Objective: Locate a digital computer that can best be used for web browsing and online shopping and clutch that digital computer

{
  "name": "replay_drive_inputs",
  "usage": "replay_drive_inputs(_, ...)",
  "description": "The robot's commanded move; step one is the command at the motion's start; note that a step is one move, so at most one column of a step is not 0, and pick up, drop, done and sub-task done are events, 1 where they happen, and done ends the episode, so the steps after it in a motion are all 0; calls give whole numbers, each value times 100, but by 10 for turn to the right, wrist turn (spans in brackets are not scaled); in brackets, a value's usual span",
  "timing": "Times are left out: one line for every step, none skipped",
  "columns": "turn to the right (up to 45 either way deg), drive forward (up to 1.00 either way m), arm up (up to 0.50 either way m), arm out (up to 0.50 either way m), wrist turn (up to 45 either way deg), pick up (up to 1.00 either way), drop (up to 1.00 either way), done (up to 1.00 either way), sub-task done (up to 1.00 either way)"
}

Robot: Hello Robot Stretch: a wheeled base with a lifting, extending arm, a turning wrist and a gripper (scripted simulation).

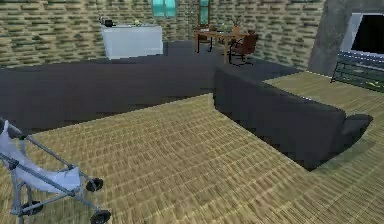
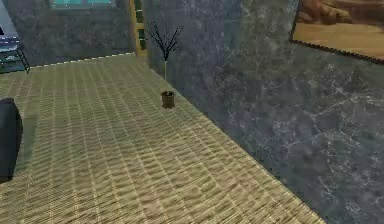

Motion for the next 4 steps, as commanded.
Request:
replay_drive_inputs(450,0,0,0,0,0,0,0,0)
replay_drive_inputs(180,0,0,0,0,0,0,0,0)
replay_drive_inputs(0,100,0,0,0,0,0,0,0)
replay_drive_inputs(0,100,0,0,0,0,0,0,0)
